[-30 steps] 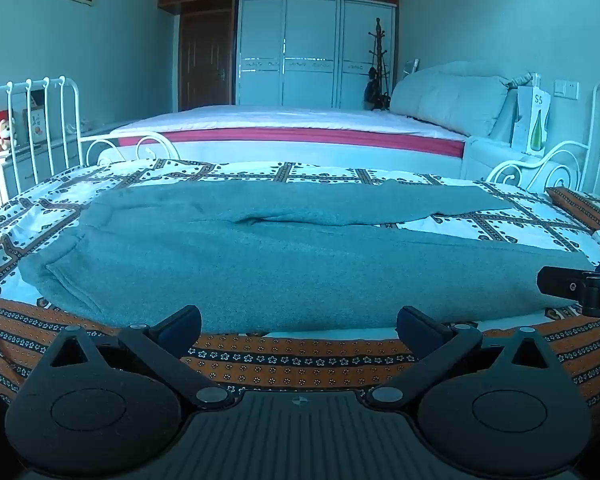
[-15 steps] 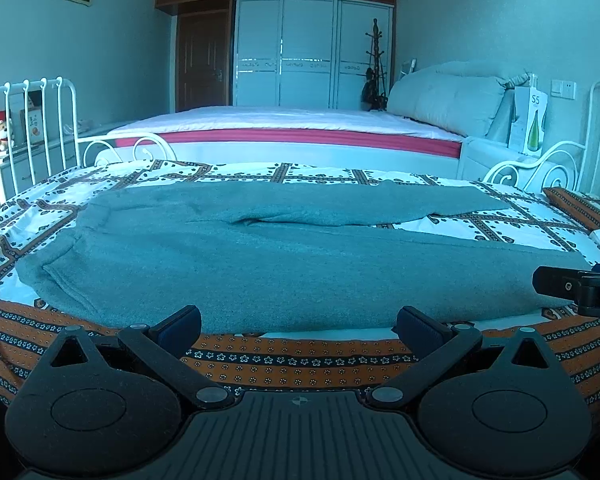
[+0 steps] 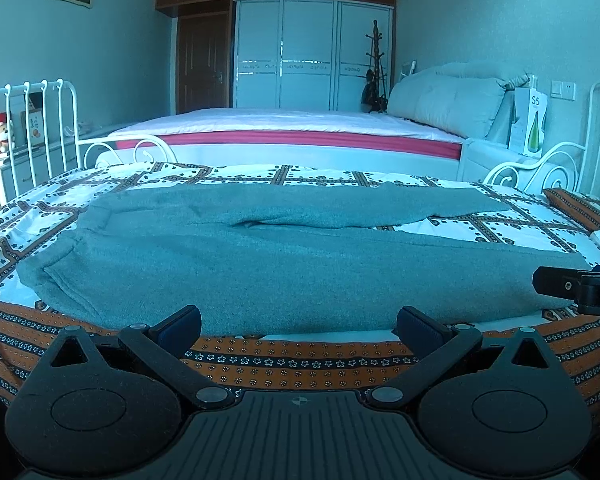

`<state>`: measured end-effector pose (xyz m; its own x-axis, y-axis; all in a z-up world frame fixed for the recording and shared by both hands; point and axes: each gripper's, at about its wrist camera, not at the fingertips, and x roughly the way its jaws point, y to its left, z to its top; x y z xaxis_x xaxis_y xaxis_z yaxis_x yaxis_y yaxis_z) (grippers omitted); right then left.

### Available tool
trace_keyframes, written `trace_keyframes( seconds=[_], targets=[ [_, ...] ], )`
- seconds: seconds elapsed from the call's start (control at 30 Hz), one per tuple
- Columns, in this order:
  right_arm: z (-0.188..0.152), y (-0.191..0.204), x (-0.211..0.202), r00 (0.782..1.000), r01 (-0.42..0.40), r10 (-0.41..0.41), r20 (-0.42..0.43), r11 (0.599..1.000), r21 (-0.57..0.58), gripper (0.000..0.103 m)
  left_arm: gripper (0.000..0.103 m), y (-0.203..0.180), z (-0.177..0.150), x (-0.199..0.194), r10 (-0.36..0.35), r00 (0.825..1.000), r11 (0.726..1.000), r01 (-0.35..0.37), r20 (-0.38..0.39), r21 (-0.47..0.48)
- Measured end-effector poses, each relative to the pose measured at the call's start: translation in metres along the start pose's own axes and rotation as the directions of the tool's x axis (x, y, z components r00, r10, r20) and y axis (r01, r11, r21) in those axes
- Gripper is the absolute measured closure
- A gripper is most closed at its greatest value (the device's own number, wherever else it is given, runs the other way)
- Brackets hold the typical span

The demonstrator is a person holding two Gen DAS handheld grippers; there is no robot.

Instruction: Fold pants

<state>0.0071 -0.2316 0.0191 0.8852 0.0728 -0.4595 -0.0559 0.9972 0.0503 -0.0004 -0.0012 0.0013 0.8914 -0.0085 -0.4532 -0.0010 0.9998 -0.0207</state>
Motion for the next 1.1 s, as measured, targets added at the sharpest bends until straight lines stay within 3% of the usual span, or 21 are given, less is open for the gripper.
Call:
trace_keyframes(
  seconds=[1.1],
  targets=[
    [0.0001, 0.0003, -0.0001, 1.0, 0.0, 0.0, -0.003, 1.0, 0.005, 0.006, 0.0, -0.0006, -0.0011, 0.0004, 0.006, 1.0, 1.0, -0.006, 0.004, 0.01]
  ],
)
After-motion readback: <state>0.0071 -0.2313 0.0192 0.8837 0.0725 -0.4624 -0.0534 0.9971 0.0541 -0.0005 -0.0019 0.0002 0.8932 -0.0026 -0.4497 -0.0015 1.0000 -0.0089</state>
